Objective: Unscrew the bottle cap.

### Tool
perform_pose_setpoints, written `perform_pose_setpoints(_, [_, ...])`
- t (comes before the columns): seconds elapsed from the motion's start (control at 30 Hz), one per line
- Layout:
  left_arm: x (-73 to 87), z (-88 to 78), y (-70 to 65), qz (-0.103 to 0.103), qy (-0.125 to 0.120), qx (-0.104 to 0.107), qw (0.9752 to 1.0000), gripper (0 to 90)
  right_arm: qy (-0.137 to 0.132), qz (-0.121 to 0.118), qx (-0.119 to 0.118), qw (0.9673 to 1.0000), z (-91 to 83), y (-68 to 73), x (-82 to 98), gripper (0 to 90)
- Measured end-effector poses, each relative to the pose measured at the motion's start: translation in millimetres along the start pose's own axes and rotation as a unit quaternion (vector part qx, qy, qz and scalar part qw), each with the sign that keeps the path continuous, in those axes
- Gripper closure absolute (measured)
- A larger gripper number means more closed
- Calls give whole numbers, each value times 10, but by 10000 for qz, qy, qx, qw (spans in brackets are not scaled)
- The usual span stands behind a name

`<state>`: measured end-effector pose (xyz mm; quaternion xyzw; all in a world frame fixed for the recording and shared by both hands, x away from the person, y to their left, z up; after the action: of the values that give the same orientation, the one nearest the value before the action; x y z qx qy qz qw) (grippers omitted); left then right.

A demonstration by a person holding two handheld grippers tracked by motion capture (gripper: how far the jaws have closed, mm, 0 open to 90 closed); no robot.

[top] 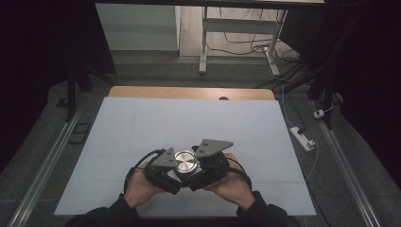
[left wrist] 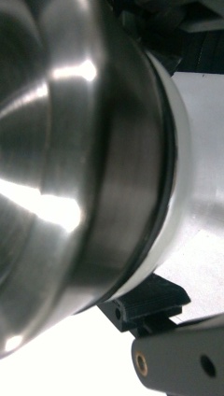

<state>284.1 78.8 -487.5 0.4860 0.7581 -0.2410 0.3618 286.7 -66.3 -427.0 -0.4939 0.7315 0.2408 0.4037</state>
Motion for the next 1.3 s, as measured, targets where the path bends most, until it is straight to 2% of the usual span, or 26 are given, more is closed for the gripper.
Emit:
perform_pose_setpoints(0.1, [-10,-6,-11,28,-8,75,10000,155,-34,-69,97,9999,37,31,16,176])
perform_pose_setpoints(0.17, [-15,-21,-14,71,-12,154,9999,155,-86,-108,12,9999,29,41,16,177])
perform_pose_setpoints(0.2, [-15,-29,-13,112,-24,229,9997,155,-86,-108,12,9999,29,41,16,177])
perform_pose_setpoints(0.27, [-15,-52,-12,228,-68,503,9985,155,-82,-164,-203,9996,3,34,8,179])
perform_pose_setpoints(0.3, [-14,-66,-14,325,-89,676,9971,155,-117,-280,-595,9978,-36,16,8,179])
perform_pose_setpoints(0.33, [-13,-80,-25,441,-107,851,9953,155,-151,-367,-858,9955,-57,7,10,179])
perform_pose_setpoints(0.4, [-14,-101,-63,734,-125,1190,9901,155,-212,-652,-1436,9873,-103,-5,28,178])
perform_pose_setpoints(0.47, [-32,-112,-119,901,-154,1350,9866,155,-403,-837,-1809,9791,-132,-13,57,175])
perform_pose_setpoints(0.5, [-32,-112,-119,901,-154,1350,9866,155,-385,-809,-1909,9775,-139,-26,63,173])
perform_pose_setpoints(0.53, [-40,-105,-111,818,-138,1179,9895,155,-364,-763,-1885,9784,-146,-41,61,158])
perform_pose_setpoints(0.57, [-39,-103,-91,744,-133,1061,9915,155,-356,-702,-1745,9815,-161,-55,54,134])
perform_pose_setpoints(0.6, [-39,-103,-91,744,-133,1061,9915,155,-331,-619,-1610,9844,-181,-74,41,109])
perform_pose_setpoints(0.63, [-31,-98,-43,513,-112,756,9958,155,-315,-479,-1515,9868,-201,-87,27,99])
perform_pose_setpoints(0.67, [-31,-98,-43,513,-112,756,9958,155,-315,-479,-1515,9868,-201,-87,27,99])
perform_pose_setpoints(0.7, [-30,-95,-23,427,-90,563,9975,155,-291,-366,-1330,9900,-216,-98,12,97])
perform_pose_setpoints(0.73, [-30,-91,-19,357,-49,334,9988,155,-192,-288,-926,9951,-220,-95,-4,85])
perform_pose_setpoints(0.83, [-48,-72,-25,217,6,-151,9996,155,-130,-164,-411,9989,-152,-28,-18,84])
perform_pose_setpoints(0.87, [-48,-72,-25,217,6,-151,9996,155,-111,-111,-250,9996,-123,-4,-23,85])
perform_pose_setpoints(0.9, [-52,-69,-33,214,20,-197,9996,155,-111,-111,-250,9996,-123,-4,-23,85])
perform_pose_setpoints(0.93, [-56,-67,-42,208,28,-221,9995,155,-114,-85,-129,9998,-94,18,-27,93])
perform_pose_setpoints(0.97, [-66,-67,-59,218,14,-168,9996,155,-106,-136,91,9998,-59,48,-21,147])
perform_pose_setpoints(1.07, [-73,-71,-70,237,-8,-86,9997,155,-158,-170,54,9997,-49,64,-13,172])
perform_pose_setpoints(1.17, [-65,-80,-62,362,-26,288,9989,155,-96,-221,-219,9995,-61,45,-1,176])
perform_pose_setpoints(1.2, [-57,-87,-55,402,-74,480,9980,155,-97,-227,-370,9990,-71,29,1,177])
perform_pose_setpoints(1.23, [-51,-90,-53,402,-121,616,9972,155,-149,-244,-654,9974,-92,14,10,178])
perform_pose_setpoints(1.3, [-45,-92,-46,484,-150,797,9955,155,-152,-245,-748,9968,-97,8,12,178])
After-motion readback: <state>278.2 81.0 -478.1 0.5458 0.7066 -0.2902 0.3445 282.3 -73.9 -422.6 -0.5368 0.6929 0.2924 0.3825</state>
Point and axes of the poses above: each handheld gripper's, and its own axes: z roughly forward along the jaws, x roughly out of its underside, y roughly to its left, the point moved 3 cm from there along z, roughly forward along the jaws
